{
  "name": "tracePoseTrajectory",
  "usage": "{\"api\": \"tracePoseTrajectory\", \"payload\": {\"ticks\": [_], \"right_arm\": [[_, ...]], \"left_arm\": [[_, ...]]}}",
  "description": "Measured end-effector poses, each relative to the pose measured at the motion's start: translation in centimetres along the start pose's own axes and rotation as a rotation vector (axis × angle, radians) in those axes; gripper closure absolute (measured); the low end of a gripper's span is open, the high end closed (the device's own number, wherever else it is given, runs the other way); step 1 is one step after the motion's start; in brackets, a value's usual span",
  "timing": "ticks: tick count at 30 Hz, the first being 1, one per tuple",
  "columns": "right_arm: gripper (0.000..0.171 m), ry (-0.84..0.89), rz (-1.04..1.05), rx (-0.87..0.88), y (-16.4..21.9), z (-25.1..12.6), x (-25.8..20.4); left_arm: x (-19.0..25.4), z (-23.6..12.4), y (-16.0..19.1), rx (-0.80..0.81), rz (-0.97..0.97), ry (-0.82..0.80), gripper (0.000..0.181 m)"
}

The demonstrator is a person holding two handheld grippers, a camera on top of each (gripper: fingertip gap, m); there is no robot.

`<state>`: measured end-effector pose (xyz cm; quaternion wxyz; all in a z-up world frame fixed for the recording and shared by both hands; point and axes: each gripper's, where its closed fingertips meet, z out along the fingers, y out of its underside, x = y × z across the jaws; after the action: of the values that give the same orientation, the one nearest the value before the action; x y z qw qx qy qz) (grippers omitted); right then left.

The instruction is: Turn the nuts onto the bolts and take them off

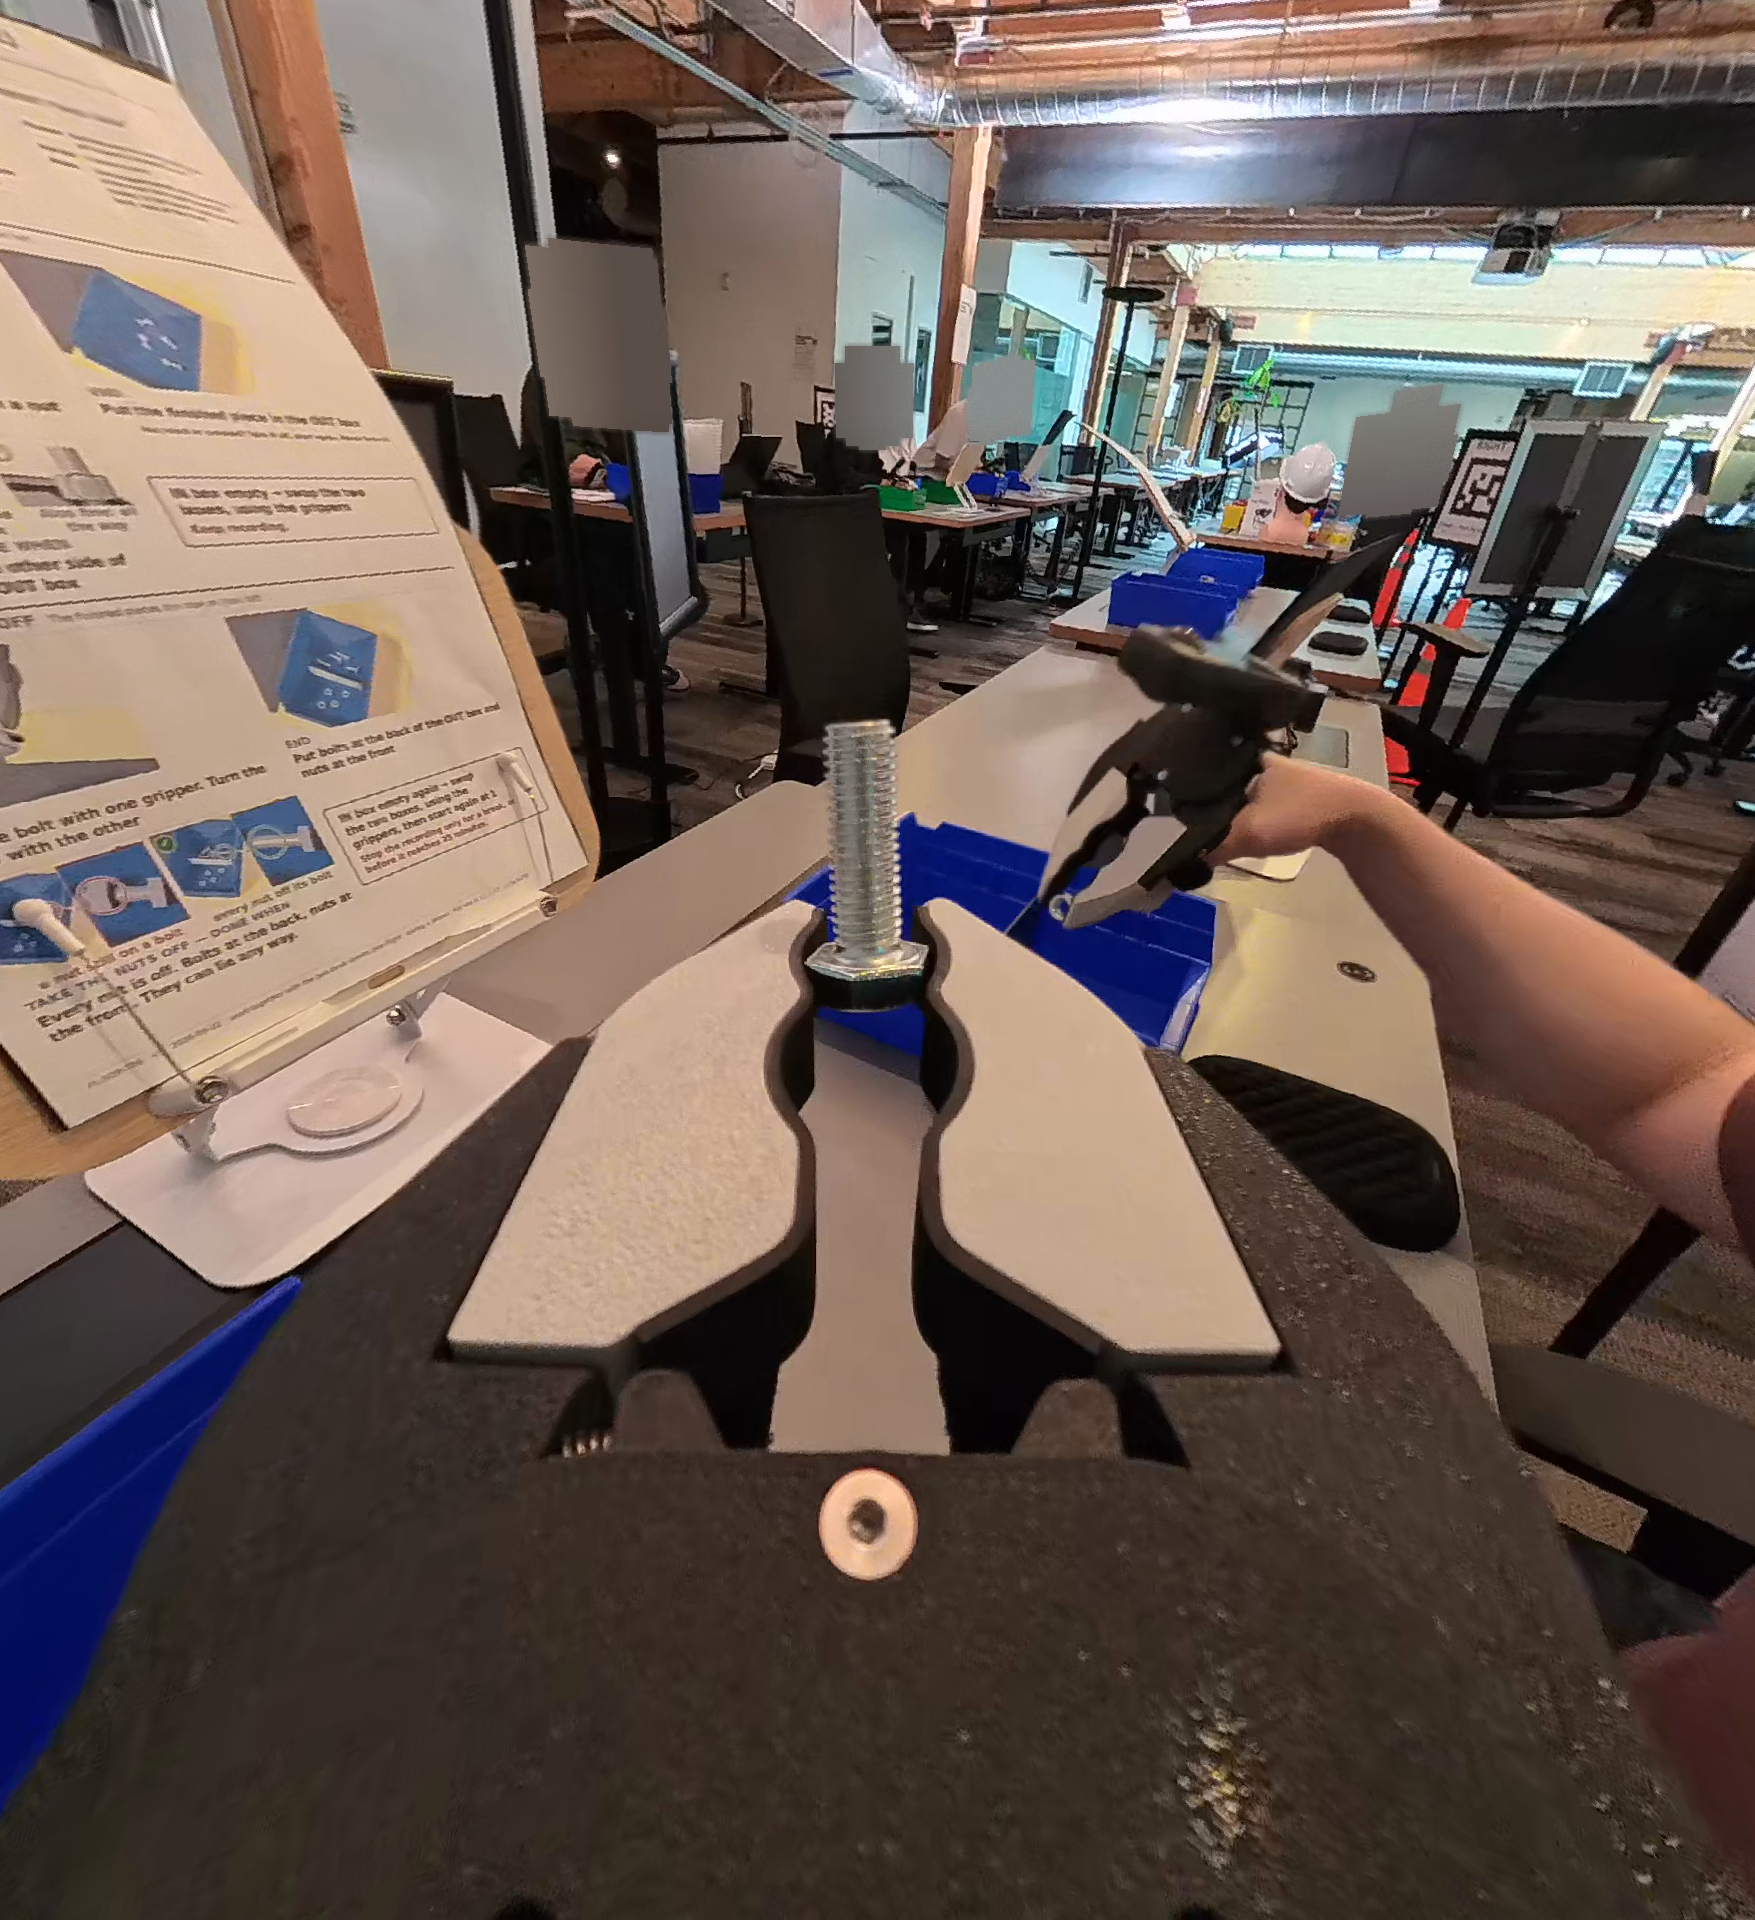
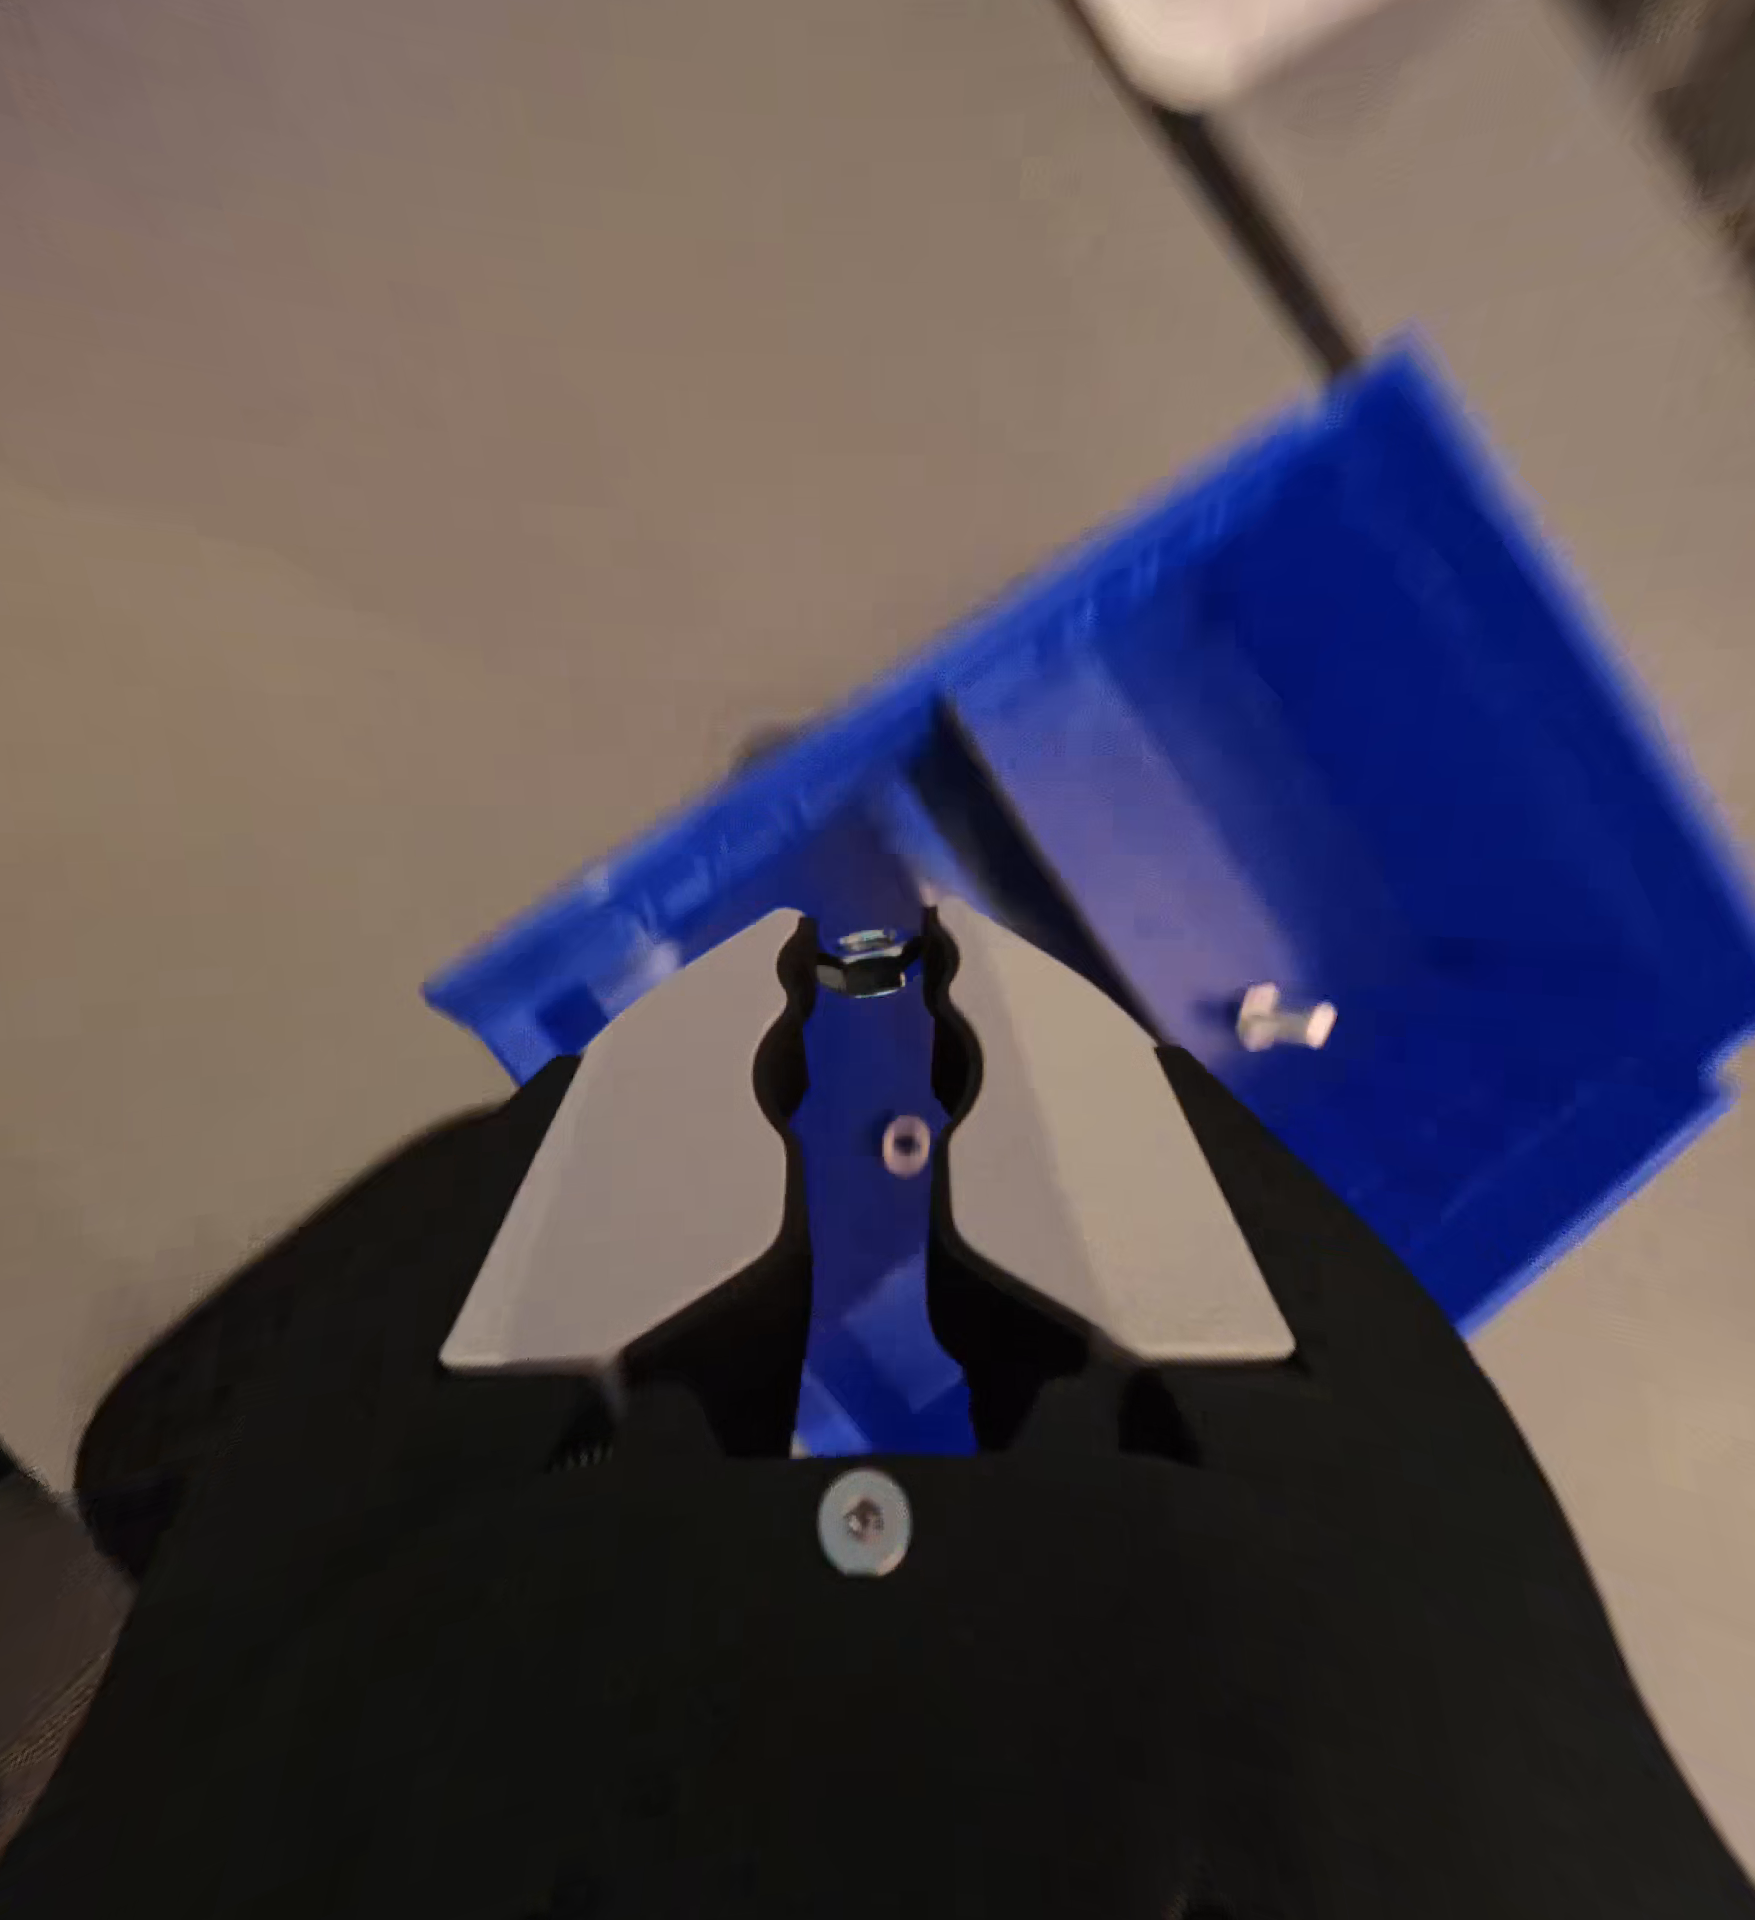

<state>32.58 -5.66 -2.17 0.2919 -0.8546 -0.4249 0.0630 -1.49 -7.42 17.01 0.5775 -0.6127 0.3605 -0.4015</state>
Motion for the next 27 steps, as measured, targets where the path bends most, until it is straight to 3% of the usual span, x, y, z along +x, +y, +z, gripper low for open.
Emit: {"api": "tracePoseTrajectory", "payload": {"ticks": [3, 5, 11, 16, 19, 23, 27], "right_arm": [[0.150, -0.004, 0.068, -0.193, 6.8, 2.2, 0.8], [0.150, -0.042, 0.049, -0.281, 9.1, 4.0, 0.2], [0.150, -0.146, 0.038, -0.412, 12.1, 8.1, -0.4], [0.140, -0.102, 0.095, -0.316, 11.2, 7.0, 0.6], [0.134, 0.030, 0.060, -0.146, 7.3, 3.2, 1.6], [0.135, 0.164, 0.019, 0.285, -3.9, -3.5, 0.0], [0.142, -0.101, -0.024, 0.821, -16.0, -8.7, -8.4]], "left_arm": [[0.5, 1.0, 0.3, -0.019, 0.010, 0.008, 0.167], [0.7, 1.7, 0.8, -0.045, 0.015, 0.008, 0.167], [1.6, 3.6, 2.0, -0.107, 0.048, 0.015, 0.167], [2.6, 4.9, 2.8, -0.141, 0.063, 0.049, 0.167], [3.0, 5.8, 3.3, -0.153, 0.063, 0.073, 0.167], [4.3, 7.6, 3.8, -0.127, 0.027, 0.159, 0.167], [6.4, 9.4, 4.3, -0.097, -0.007, 0.277, 0.168]]}}
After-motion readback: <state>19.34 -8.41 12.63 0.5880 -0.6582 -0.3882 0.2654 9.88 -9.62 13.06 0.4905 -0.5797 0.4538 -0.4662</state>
